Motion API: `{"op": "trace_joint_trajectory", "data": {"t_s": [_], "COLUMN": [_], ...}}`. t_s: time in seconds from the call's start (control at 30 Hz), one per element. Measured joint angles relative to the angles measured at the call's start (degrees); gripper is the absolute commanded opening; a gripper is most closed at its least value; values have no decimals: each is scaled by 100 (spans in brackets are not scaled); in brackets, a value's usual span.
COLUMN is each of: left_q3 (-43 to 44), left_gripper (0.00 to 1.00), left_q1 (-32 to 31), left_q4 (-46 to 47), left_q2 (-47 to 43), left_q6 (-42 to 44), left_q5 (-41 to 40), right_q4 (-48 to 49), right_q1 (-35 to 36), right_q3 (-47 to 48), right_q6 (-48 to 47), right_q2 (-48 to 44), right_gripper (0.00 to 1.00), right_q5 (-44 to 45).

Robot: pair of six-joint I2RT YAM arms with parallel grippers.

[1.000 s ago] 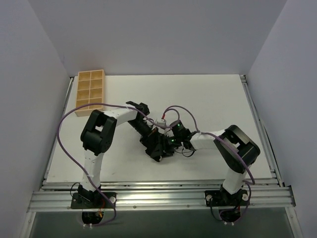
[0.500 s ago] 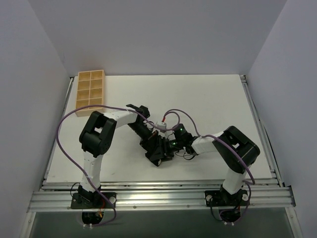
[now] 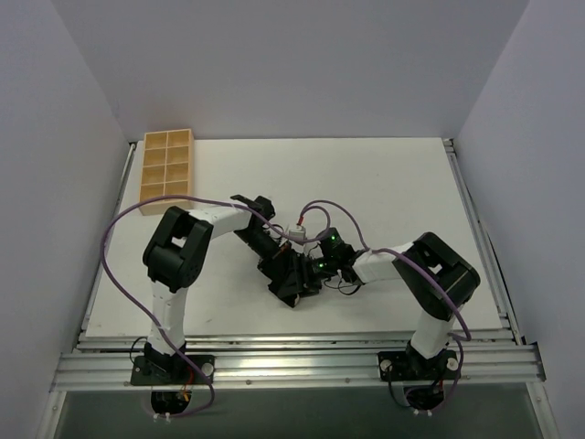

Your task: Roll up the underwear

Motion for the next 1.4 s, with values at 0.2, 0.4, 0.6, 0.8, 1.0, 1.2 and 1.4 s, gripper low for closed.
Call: {"op": "trace_joint_trajectory", "data": {"t_s": [0.2,0.4,0.6,0.8,1.0,1.2,1.4], "left_q3": [-103,-160,-221,-214,-186,-203,-267], "left_gripper": [2,2,2,2,7,24,39], "left_q1": [15,59,153,284,361,369,584], "left_q4": [74,81,13,-160,-177,-87,-157], "left_q2": [-90,-129,-199,-205,-205,-208,-310], "left_q6": [-9,15,160,334,505,350,-127], "left_q5": [-4,20,87,212,151,59,175], "right_q4": [157,122,-278,-920,-1084,-975,-721], "right_q1": [28,39,127,249,363,372,367], "right_q3": [-22,28,256,619,706,702,468], "right_q6": [-2,-37,-219,-450,-424,-332,-310], "right_q2": [33,63,59,66,70,151,164], "right_gripper": [47,48,48,36,14,0,0], "right_q5": [-35,-42,153,625,879,859,804]}}
